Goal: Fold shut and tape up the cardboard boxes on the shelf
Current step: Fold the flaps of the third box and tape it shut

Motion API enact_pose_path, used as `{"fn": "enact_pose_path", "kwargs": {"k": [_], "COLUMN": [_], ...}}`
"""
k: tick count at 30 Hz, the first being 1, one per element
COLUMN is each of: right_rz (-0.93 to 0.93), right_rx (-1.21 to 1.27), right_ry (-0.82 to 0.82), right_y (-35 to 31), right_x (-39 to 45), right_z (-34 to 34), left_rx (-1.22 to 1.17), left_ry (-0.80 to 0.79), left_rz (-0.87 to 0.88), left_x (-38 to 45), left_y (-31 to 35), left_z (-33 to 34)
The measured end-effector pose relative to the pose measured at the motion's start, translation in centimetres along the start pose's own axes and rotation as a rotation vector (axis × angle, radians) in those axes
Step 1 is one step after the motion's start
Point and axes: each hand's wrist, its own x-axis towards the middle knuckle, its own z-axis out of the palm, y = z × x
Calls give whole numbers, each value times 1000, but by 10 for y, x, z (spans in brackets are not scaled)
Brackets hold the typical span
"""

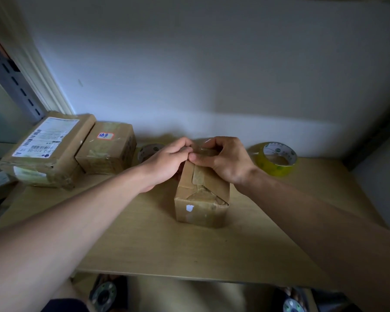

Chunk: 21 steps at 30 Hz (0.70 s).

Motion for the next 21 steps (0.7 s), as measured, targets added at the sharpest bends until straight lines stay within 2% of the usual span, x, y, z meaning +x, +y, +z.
{"fn": "enact_pose_path", "kwargs": {"k": [4,9,11,15,19,21], "right_rz": [48,27,33,126,220,205], "right_rx": [137,59,65,133,150,182], "right_ry": [69,78,49,-19,-190,-216], "right_y": [-1,-3,-4,-5,-4,-5], "right_x": [4,3,-1,-6,-15,-20], "right_z": [3,7,4,-7,-10,-12], "left_rx": [-27,-13,43,80,90,95], "left_ry": [-13,-16,-22,65,137,133], "left_rz": [6,5,32,189,345,375], "left_x": [-3,-8,-10,-15,-21,-24], "left_y": [3,0,-3,-4,-2,2], "left_z": [3,1,-1,-3,-7,-6]}}
